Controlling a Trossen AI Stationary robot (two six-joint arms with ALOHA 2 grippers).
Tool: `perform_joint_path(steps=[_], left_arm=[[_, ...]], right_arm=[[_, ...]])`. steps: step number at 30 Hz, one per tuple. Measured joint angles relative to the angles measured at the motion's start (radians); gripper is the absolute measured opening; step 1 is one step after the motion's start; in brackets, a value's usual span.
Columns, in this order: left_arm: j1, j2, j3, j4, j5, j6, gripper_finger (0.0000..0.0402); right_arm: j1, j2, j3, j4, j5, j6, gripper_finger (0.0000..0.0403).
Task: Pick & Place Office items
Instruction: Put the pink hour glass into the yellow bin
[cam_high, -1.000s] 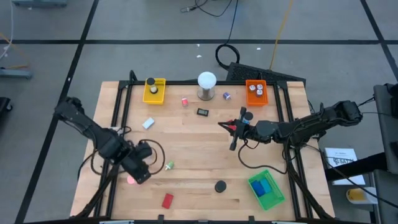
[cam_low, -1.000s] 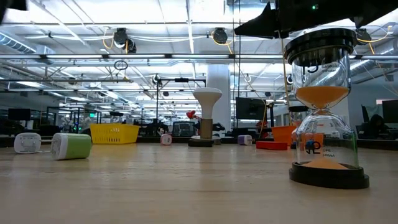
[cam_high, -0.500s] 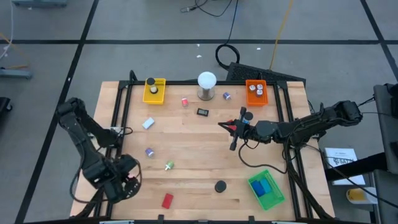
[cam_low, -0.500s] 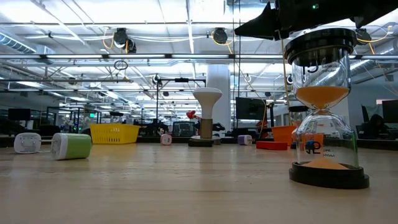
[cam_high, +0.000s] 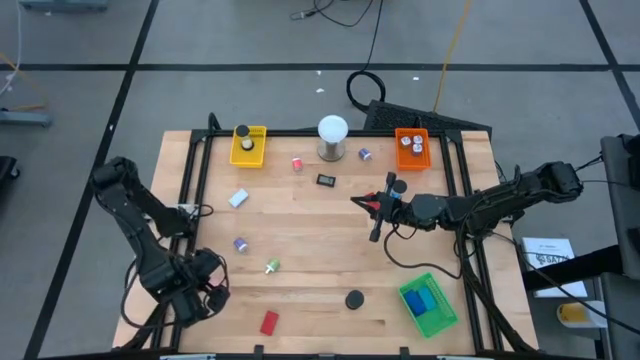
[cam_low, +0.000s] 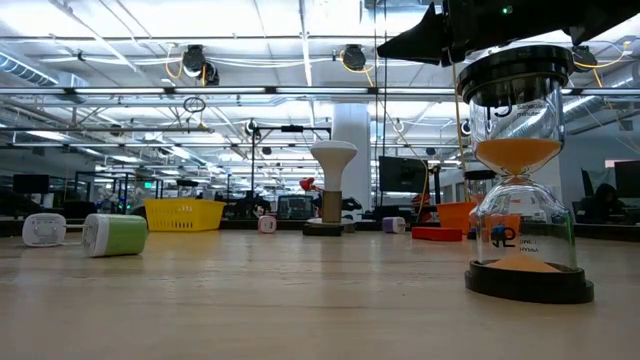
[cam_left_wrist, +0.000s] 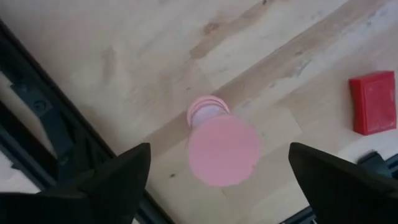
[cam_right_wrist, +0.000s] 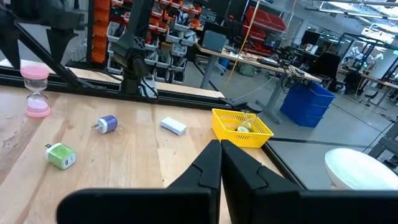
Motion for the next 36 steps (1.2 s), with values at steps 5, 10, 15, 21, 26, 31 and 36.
perform_joint_path(steps=[5, 10, 15, 21, 26, 31, 36], left_arm=[[0.004, 0.0, -0.052, 0.061, 0.009, 0.005, 0.0392], [0.004, 0.0, -0.111, 0.146, 0.016, 0.019, 0.0392], [0.004, 0.0, -0.144, 0.188, 0.06, 0.024, 0.0384], [0.004, 0.0, -0.145, 0.191, 0.06, 0.035, 0.0287], [0.027, 0.0, -0.144, 0.191, 0.064, 0.073, 0.0196], [0.093, 0.0, -0.117, 0.169, 0.058, 0.196, 0.0196], [0.231, -0.009, -0.057, 0.033, 0.031, 0.398, 0.0196]], right_arm=[[0.0, 0.0, 0.0, 0.0, 0.0, 0.0, 0.0004], [0.0, 0.0, 0.0, 0.0, 0.0, 0.0, 0.0004], [0.0, 0.0, 0.0, 0.0, 0.0, 0.0, 0.0004], [0.0, 0.0, 0.0, 0.002, 0.0, 0.0, 0.0004], [0.0, 0.0, 0.0, 0.002, 0.0, 0.0, 0.0004], [0.0, 0.0, 0.0, 0.002, 0.0, 0.0, 0.0004], [0.0, 0.0, 0.0, 0.003, 0.0, 0.0, 0.0004]])
